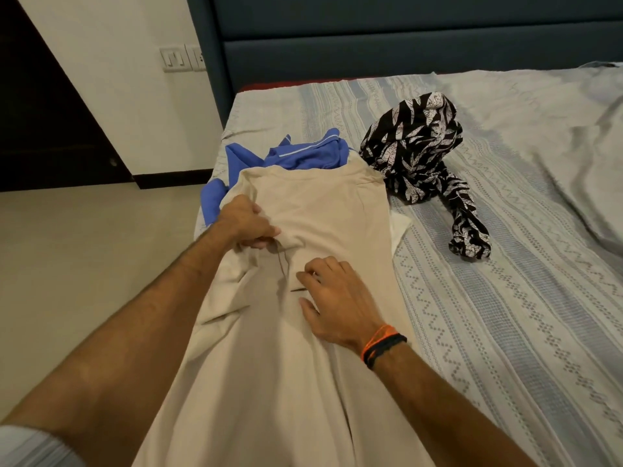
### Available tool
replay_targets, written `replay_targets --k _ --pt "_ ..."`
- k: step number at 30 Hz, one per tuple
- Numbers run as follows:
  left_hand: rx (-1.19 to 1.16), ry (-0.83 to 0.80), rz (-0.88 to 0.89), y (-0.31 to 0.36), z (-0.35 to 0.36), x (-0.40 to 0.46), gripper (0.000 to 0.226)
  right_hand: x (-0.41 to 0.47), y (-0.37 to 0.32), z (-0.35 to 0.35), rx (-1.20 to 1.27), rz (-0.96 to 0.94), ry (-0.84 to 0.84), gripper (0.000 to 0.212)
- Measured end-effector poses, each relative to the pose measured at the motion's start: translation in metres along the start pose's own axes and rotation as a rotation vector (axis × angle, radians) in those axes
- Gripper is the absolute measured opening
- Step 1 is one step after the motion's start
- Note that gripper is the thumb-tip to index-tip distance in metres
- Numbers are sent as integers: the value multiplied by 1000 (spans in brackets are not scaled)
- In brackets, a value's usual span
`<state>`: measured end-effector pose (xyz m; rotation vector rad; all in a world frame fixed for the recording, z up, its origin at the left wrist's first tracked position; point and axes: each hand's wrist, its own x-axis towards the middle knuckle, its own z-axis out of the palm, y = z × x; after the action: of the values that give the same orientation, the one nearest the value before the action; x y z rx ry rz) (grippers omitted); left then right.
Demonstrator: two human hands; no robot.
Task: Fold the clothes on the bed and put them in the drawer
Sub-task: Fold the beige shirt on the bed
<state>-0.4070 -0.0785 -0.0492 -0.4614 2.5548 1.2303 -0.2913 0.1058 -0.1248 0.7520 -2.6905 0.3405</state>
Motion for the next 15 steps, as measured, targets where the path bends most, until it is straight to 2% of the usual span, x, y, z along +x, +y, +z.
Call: replay_targets --k 3,6,9,11,13,14,15 --pt "-69 213 75 -13 11 5 52 11 -12 4 10 35 54 2" --pt "65 402 168 -21 18 2 45 15 -11 -2 373 199 41 15" --pt "234 444 233 -15 26 -11 47 9 -3 -3 415 117 -111 21" --pt "368 537 420 -10 37 -24 47 6 4 -5 454 175 18 24" --pt "423 506 619 -12 53 -37 45 10 14 -7 392 290 222 30" --pt "464 430 675 -16 67 -40 43 11 22 -5 316 336 224 40" --pt "527 371 705 -23 79 -42 44 12 30 -4 228 363 140 55"
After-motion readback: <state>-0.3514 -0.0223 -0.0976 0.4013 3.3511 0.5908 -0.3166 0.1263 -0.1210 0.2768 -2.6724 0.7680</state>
